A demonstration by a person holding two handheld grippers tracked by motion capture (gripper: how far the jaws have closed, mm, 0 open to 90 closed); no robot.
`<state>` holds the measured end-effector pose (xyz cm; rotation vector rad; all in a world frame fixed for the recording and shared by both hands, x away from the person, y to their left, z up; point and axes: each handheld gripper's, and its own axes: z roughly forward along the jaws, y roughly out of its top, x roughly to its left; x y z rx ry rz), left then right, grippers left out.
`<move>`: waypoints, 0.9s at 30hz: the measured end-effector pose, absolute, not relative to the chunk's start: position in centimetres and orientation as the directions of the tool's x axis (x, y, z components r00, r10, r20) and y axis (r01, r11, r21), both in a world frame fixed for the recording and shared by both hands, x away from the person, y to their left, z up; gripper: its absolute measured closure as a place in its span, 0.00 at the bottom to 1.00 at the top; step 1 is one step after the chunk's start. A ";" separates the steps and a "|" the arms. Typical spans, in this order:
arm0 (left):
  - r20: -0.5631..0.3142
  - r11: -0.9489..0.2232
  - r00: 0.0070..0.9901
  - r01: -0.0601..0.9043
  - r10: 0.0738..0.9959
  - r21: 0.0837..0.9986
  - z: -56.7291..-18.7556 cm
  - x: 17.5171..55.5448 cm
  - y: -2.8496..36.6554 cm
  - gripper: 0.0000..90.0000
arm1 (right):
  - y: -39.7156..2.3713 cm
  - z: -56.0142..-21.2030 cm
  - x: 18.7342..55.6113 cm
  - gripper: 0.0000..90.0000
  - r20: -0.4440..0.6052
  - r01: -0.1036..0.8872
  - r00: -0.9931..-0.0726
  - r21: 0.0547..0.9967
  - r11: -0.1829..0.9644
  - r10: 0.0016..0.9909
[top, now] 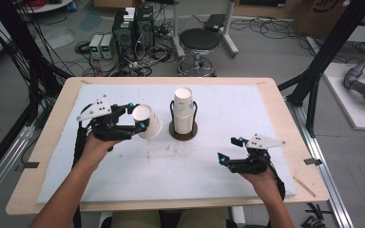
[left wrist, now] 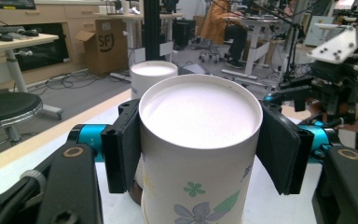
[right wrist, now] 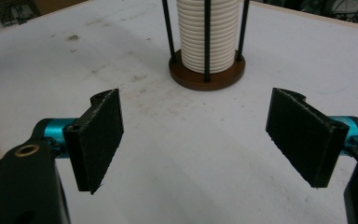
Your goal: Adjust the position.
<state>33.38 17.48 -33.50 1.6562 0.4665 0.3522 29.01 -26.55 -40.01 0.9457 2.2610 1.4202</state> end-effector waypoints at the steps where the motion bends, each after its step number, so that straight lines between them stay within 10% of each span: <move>1: -0.036 -0.103 0.870 0.099 0.491 0.990 -33.7 33.2 17.4 0.40 | -26.0 -39.9 28.9 0.21 0.081 0.358 -0.748 0.885 0.298 0.658; 27: -0.046 -0.167 0.918 0.121 0.394 0.979 -35.5 31.6 14.0 0.41 | -20.1 -38.7 29.9 0.21 0.095 0.264 -0.883 0.910 0.320 0.459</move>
